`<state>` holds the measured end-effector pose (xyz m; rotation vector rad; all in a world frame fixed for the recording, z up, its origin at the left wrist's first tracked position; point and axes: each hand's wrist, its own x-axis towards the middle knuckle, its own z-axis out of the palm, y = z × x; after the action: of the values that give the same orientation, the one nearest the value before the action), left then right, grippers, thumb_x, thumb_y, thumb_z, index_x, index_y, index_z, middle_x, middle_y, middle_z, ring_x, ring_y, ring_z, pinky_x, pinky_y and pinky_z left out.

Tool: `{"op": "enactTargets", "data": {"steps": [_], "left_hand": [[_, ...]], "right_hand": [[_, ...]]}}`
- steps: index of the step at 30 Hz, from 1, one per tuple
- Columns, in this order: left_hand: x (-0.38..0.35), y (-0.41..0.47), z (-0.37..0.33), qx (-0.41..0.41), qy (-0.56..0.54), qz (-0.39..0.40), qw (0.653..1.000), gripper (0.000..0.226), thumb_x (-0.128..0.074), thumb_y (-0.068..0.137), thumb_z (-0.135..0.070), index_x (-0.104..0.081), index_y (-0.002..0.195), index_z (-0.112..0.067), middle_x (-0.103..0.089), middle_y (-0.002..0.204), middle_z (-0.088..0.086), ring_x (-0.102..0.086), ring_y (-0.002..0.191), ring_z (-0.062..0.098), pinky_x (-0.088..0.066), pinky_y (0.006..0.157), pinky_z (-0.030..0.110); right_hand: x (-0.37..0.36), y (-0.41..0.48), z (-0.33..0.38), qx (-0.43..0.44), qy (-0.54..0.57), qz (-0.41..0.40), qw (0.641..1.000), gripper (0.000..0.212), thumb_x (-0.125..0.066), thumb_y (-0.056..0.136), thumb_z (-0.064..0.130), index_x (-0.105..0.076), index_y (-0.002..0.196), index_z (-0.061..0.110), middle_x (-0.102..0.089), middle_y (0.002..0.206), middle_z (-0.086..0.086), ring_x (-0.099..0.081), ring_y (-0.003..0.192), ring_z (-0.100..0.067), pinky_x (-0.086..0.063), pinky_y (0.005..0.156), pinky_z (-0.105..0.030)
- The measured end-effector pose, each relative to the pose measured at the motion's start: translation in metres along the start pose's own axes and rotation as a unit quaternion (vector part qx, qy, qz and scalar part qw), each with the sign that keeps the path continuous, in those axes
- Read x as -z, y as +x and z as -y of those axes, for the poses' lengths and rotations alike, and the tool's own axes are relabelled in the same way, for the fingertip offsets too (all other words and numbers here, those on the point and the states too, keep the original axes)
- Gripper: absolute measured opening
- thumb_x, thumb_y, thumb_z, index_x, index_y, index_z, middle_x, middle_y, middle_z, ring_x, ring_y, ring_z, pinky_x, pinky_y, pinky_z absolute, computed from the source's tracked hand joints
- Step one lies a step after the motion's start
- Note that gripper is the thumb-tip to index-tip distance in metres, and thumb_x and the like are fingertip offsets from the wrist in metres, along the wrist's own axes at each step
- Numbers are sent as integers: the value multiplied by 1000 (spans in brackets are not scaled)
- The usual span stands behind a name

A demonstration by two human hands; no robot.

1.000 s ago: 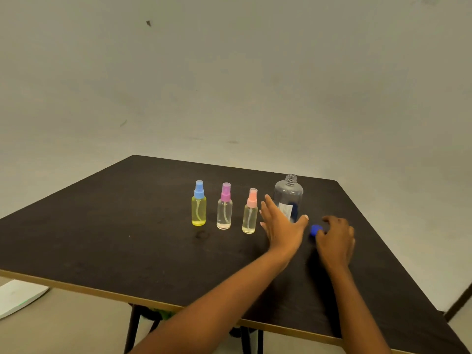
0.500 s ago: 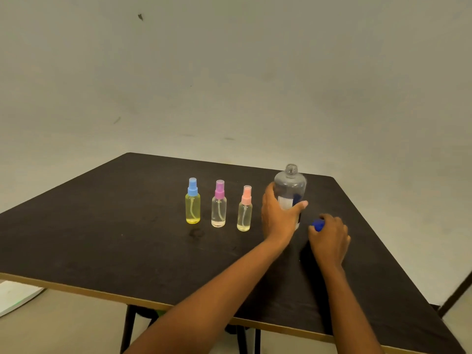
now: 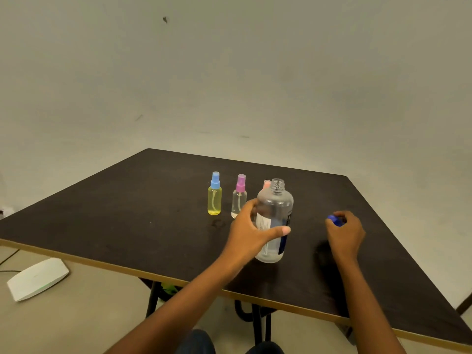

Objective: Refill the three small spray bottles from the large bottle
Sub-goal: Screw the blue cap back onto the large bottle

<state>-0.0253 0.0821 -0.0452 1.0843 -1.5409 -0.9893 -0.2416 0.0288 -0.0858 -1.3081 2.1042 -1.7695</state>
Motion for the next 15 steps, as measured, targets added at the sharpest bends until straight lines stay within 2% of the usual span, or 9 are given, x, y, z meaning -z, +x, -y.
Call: {"op": "enactTargets", "data": {"steps": [2, 5, 8, 10, 12, 15], "left_hand": [[8, -5, 8, 13, 11, 1, 1000, 70, -81, 69, -28, -44, 128, -26, -51, 114, -17, -48, 112, 4, -42, 92, 22], [15, -10, 15, 25, 14, 5, 1000, 70, -81, 69, -28, -43, 128, -27, -48, 110, -19, -45, 108, 3, -39, 88, 21], [18, -11, 18, 26, 13, 11, 1000, 72, -81, 69, -29, -42, 130, -26, -48, 115, -16, -44, 109, 3, -39, 88, 21], [18, -10, 19, 23, 19, 15, 999, 74, -80, 70, -29, -40, 133, -25, -48, 121, -12, -43, 112, 4, -39, 91, 22], [18, -11, 20, 20, 25, 21, 999, 76, -80, 71, -29, -37, 134, -25, -48, 127, -10, -43, 115, 5, -39, 94, 23], [18, -14, 23, 9, 29, 33, 999, 78, -79, 72, -27, -34, 135, -25, -46, 135, -6, -43, 116, 6, -38, 98, 25]], "right_hand": [[0, -10, 13, -7, 38, 0, 999, 16, -64, 79, 2, -60, 95, 1, -62, 94, -16, -57, 84, -24, -45, 74, -31], [0, -26, 42, -4, 128, 27, 991, 14, -66, 79, 6, -61, 92, 8, -63, 86, -8, -63, 81, -24, -52, 74, -36], [5, -42, 80, 22, 230, 93, 968, 18, -65, 82, 9, -65, 98, 17, -66, 88, 3, -63, 81, -8, -52, 72, -23], [9, -51, 106, 43, 283, 128, 950, 18, -66, 81, 8, -67, 97, 16, -67, 86, 7, -63, 76, -1, -50, 67, -14], [11, -58, 124, 55, 326, 156, 931, 15, -68, 79, 7, -68, 92, 15, -69, 80, 6, -65, 76, -4, -52, 69, -16], [8, -67, 136, 73, 324, 186, 925, 12, -71, 77, 9, -67, 86, 16, -71, 82, 3, -67, 82, -15, -55, 75, -28]]}}
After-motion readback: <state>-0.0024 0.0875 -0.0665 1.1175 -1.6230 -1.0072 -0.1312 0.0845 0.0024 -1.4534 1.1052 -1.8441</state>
